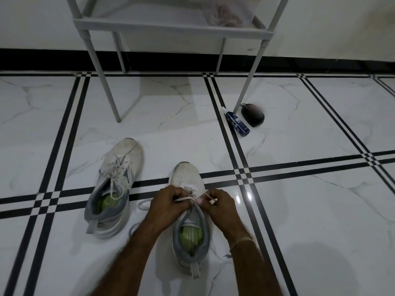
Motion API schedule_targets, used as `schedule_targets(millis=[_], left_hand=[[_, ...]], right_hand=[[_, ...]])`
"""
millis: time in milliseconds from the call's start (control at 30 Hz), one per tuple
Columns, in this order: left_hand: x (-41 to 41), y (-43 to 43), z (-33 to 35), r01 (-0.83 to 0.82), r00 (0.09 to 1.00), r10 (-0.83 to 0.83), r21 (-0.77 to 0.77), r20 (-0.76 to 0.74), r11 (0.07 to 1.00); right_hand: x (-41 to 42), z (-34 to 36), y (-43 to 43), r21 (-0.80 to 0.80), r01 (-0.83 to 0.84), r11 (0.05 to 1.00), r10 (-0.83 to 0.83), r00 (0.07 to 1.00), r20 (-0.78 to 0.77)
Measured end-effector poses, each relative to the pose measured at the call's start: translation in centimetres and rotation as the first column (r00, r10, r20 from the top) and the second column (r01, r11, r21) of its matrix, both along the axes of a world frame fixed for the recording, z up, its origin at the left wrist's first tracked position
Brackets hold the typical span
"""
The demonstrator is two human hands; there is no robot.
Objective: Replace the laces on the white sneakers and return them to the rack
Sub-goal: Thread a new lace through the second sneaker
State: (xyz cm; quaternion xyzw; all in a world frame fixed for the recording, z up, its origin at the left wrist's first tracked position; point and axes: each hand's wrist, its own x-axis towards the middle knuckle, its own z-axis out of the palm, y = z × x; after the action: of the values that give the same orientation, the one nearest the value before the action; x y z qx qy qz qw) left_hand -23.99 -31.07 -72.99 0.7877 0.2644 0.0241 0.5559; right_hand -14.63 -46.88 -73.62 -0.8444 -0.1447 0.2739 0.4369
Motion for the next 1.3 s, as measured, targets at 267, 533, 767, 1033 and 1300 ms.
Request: schedule_targets(millis=[267, 533, 767, 1033, 1300], left_hand=[[-0.5, 0.7, -0.8, 0.023, 0.996, -0.009, 0.169, -0.088, 0.985], [-1.4, 0.4, 0.1, -0.107, 0.986, 0.115, 0.064, -0.12, 0.992], [-1.6, 0.2, -0.3, -0.167, 0.985, 0.162, -0.083, -0.056, 0.982], [-2.4, 0.1, 1.0, -0.139, 0.99, 0.131, -0.193, -0.054, 0.971], [-1.6, -1.1, 1.3, -0.222, 0.975, 0.221, -0.081, -0.017, 0.972]], right_hand=[[3.9, 6.4, -0.5, 0.54, 0.539, 0.647, -0.314, 0.833, -0.456], [-0.6, 0.6, 0.0, 0.076, 0.052, 0.996, -0.045, 0.994, -0.095], [3.2, 5.8, -0.5, 0.318, 0.215, 0.923, -0.174, 0.973, -0.154], [-0.2, 1.9, 0.3, 0.134, 0.027, 0.991, -0.011, 0.993, -0.115], [0.6, 3.7, 0.4, 0.277, 0.392, 0.877, -0.316, 0.906, -0.28]])
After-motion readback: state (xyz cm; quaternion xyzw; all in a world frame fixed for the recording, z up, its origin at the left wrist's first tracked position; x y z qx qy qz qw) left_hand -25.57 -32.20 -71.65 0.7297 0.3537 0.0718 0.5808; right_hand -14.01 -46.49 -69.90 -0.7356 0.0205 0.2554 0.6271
